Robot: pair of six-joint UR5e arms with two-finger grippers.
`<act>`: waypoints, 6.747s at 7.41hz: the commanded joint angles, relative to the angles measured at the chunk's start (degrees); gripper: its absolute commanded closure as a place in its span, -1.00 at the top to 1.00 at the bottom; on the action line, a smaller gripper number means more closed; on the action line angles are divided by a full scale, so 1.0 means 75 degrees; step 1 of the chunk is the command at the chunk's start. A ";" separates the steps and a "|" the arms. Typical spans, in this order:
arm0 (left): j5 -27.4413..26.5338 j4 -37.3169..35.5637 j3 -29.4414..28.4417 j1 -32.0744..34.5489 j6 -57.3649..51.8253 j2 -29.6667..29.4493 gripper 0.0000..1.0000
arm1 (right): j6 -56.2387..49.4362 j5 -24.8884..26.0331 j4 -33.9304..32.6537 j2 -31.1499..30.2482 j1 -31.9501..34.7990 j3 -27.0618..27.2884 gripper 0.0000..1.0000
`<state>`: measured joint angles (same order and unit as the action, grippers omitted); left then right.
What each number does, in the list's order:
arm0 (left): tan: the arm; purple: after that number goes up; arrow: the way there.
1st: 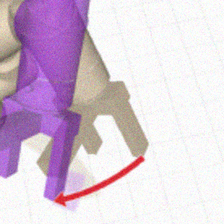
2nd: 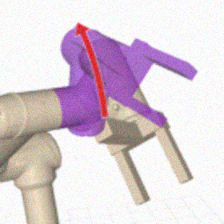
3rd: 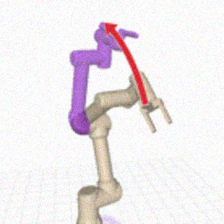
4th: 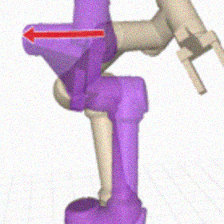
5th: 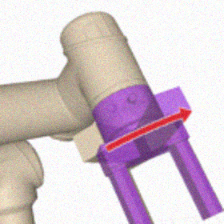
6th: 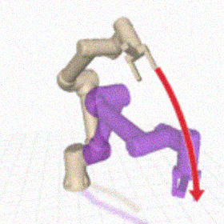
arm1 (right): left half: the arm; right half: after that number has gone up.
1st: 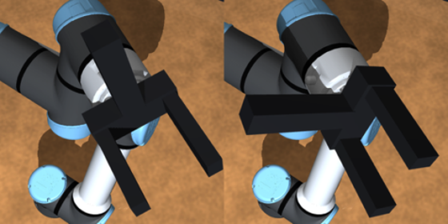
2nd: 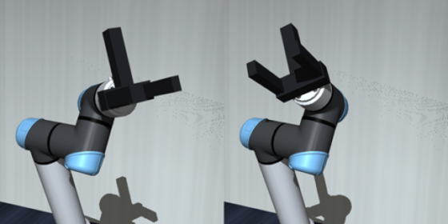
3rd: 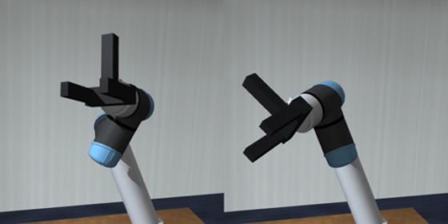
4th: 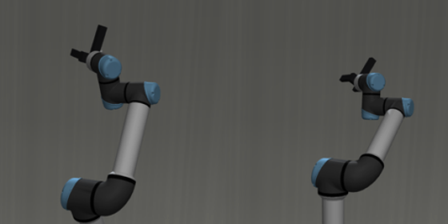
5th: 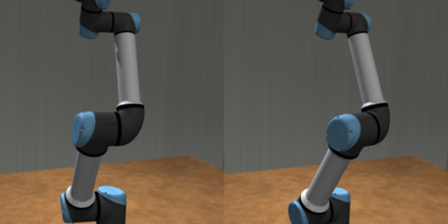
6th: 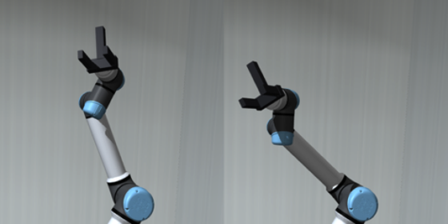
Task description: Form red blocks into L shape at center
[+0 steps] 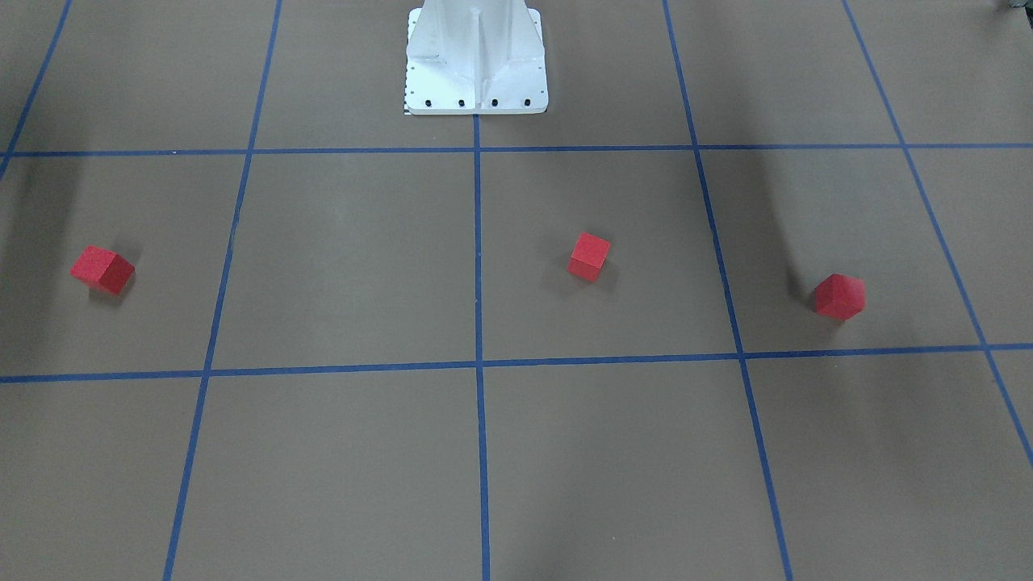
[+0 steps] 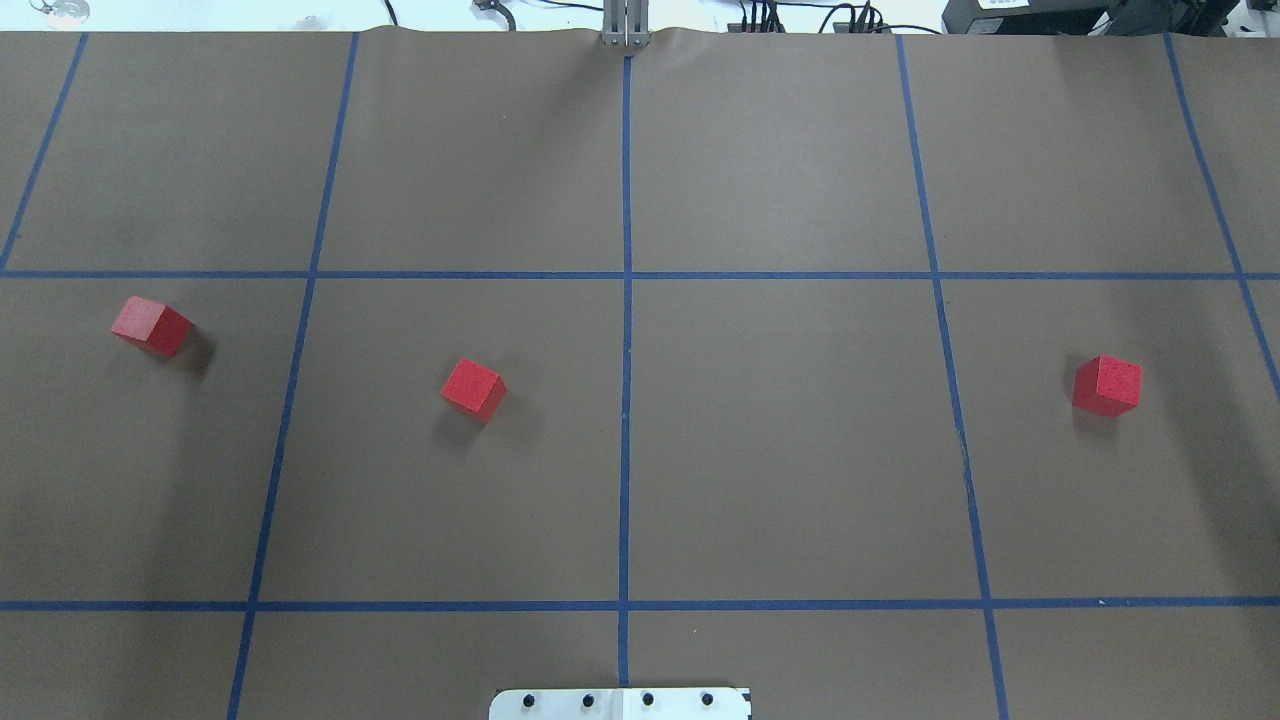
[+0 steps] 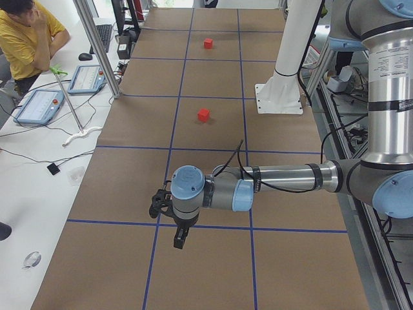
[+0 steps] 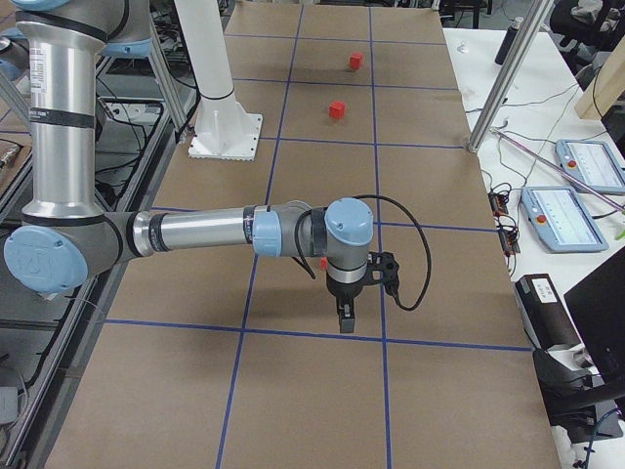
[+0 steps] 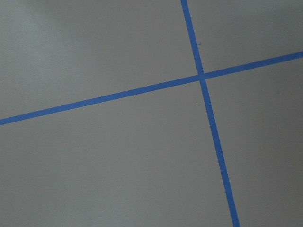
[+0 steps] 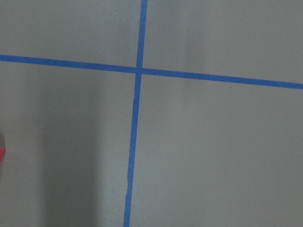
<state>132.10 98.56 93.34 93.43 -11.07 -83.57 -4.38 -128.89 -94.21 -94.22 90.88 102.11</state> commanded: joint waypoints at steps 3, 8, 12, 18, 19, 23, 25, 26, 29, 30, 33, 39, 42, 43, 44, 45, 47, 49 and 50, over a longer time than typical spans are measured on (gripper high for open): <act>-0.0082 0.0007 0.0281 0.0000 0.0047 -0.0037 1.00 | 0.0010 -0.0018 0.0303 0.0071 -0.0001 0.0002 1.00; -0.0048 0.2594 0.0235 -0.0116 0.0082 -0.0739 1.00 | 0.0511 -0.1557 0.1765 0.0059 -0.0152 0.0013 0.96; -0.0035 0.2867 0.0141 -0.0434 0.0058 -0.0764 1.00 | 0.6756 0.0044 0.5160 -0.0702 -0.2769 0.0248 0.98; -0.0023 0.2972 0.0164 -0.0446 0.0058 -0.0729 1.00 | 1.0157 0.3495 0.5518 -0.0703 -0.5881 0.0237 0.98; -0.0023 0.2972 0.0176 -0.0446 0.0058 -0.0729 1.00 | 1.0147 0.3579 0.5518 -0.0714 -0.5976 0.0190 0.98; -0.0035 0.2984 0.0188 -0.0446 0.0058 -0.0764 1.00 | 1.0100 0.3649 0.5518 -0.0901 -0.6106 0.0131 0.78; -0.0035 0.2972 0.0200 -0.0446 0.0058 -0.0764 1.00 | 1.0006 0.3638 0.5518 -0.0972 -0.6199 0.0131 -0.35; -0.0035 0.2984 0.0188 -0.0446 0.0058 -0.0764 1.00 | 1.0006 0.3650 0.5506 -0.0949 -0.6316 0.0142 -0.56; -0.0024 0.2972 0.0153 -0.0446 0.0058 -0.0764 1.00 | 0.9658 0.3534 0.5413 -0.0902 -0.6294 0.0678 -1.00; -0.0023 0.2972 0.0153 -0.0446 0.0058 -0.0752 1.00 | 0.9109 0.3533 0.5389 -0.0786 -0.6178 0.0925 -1.00; -0.0023 0.2972 0.0141 -0.0446 0.0058 -0.0740 1.00 | 0.8705 0.3696 0.4517 0.1341 -0.6456 0.0740 -1.00; 0.0162 0.2972 -0.0104 -0.0446 0.0058 -0.0729 1.00 | 1.0109 0.5336 0.1792 0.5506 -0.8459 -0.1075 -1.00; 0.0258 0.2972 -0.0187 -0.0446 0.0047 -0.0705 1.00 | 1.0497 0.5384 0.1698 0.6525 -0.8965 -0.2104 -1.00; 0.0258 0.2984 -0.0187 -0.0446 0.0047 -0.0694 1.00 | 1.0498 0.5419 0.1663 0.6644 -0.9035 -0.2235 -1.00; 0.0258 0.2984 -0.0199 -0.0446 0.0047 -0.0694 1.00 | 1.0498 0.5466 0.1523 0.6633 -0.9036 -0.2155 -1.00; 0.0258 0.3007 -0.0210 -0.0446 0.0047 -0.0694 1.00 | 1.0498 0.5466 0.1104 0.6680 -0.9036 -0.2027 -1.00; 0.0258 0.3043 -0.0269 -0.0446 0.0047 -0.0694 1.00 | 1.0498 0.5466 0.0994 0.6692 -0.9082 -0.2014 -1.00; 0.0258 0.3043 -0.0281 -0.0446 0.0047 -0.0694 1.00 | 1.0498 0.5466 0.0994 0.6692 -0.9176 -0.2014 -0.88; 0.0258 0.3043 -0.0281 -0.0446 0.0047 -0.0694 1.00 | 1.0498 0.5466 0.0994 0.6680 -0.9223 -0.2014 -0.75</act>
<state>134.03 121.37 91.28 90.09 -10.72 -88.77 74.35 -87.89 -86.72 -44.03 22.20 87.01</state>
